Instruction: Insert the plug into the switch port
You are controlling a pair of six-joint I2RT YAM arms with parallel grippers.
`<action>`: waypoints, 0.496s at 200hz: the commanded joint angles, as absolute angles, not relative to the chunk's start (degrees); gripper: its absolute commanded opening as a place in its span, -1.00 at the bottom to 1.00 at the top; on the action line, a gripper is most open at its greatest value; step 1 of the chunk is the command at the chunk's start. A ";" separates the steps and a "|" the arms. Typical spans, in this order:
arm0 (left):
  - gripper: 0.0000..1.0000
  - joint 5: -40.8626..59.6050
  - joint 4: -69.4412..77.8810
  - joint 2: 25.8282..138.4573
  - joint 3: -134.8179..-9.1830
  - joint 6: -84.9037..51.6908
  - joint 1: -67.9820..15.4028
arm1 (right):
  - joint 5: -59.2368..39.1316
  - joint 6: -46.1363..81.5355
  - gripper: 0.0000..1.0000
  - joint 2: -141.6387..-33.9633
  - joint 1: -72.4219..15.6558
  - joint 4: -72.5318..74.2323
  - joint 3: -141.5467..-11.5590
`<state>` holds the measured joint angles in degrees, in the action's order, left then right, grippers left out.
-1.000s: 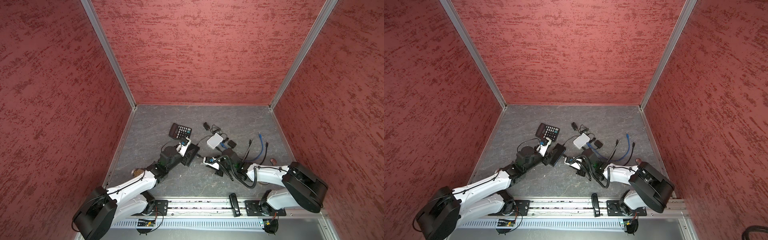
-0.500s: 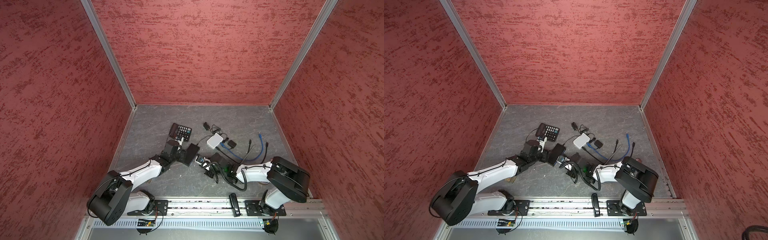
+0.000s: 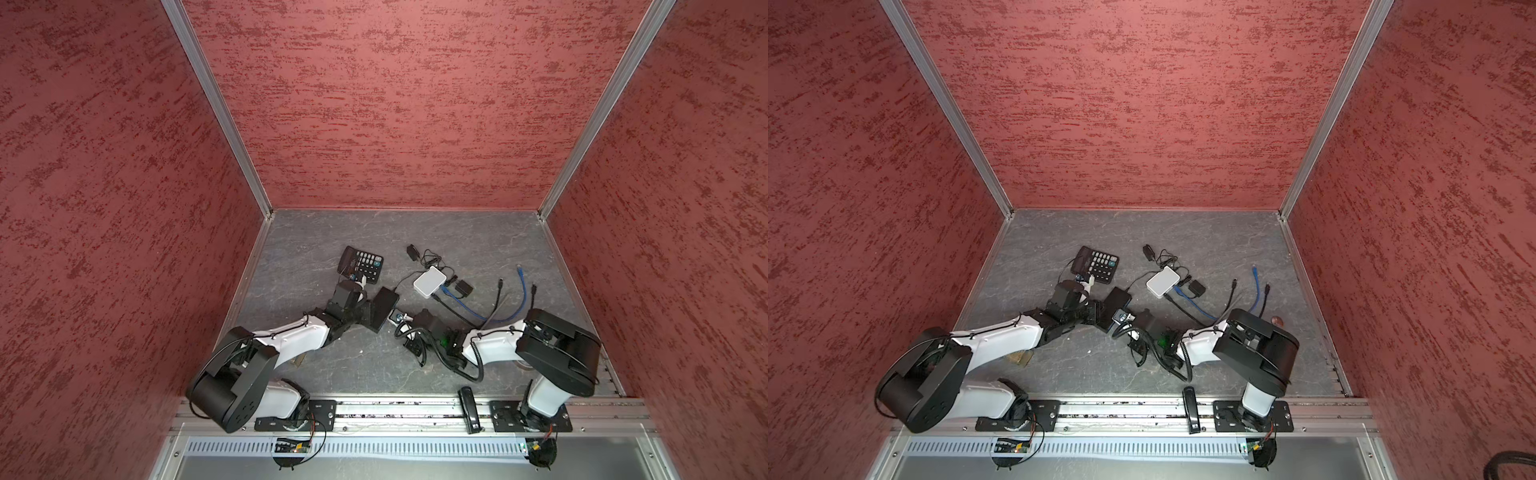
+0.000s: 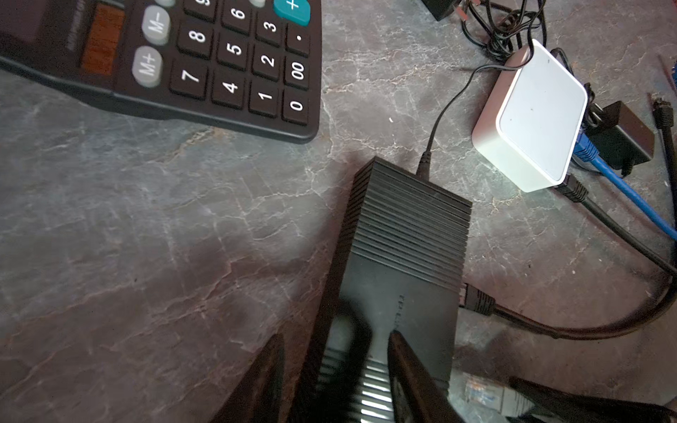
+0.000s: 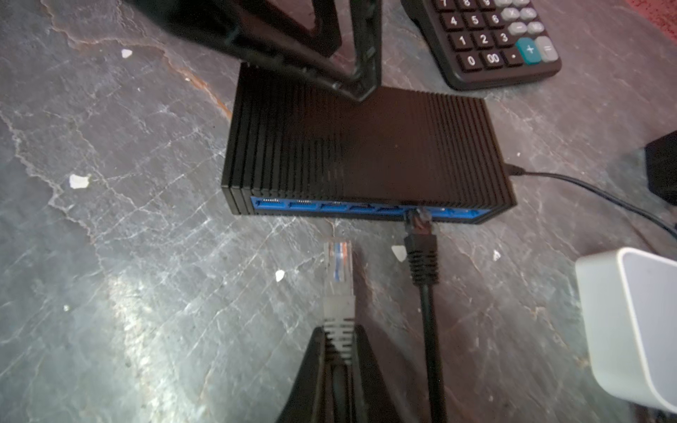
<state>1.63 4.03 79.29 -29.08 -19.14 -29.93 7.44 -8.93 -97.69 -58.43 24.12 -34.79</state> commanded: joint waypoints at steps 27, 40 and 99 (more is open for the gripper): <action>-0.07 2.02 9.11 81.80 -29.86 -21.17 -31.24 | 9.25 -8.43 -1.00 -99.36 -59.15 24.56 -37.93; -0.07 2.06 9.77 82.29 -29.85 -21.34 -31.44 | 9.24 -8.61 -1.00 -100.06 -59.24 23.75 -38.79; -0.08 2.27 11.25 83.44 -29.71 -21.36 -32.16 | 10.23 -8.50 -1.00 -100.20 -59.45 23.29 -38.02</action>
<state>1.50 8.93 82.52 -29.08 -20.99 -31.57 8.36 -9.02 -100.27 -58.85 23.59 -38.09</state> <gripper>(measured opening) 0.463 0.123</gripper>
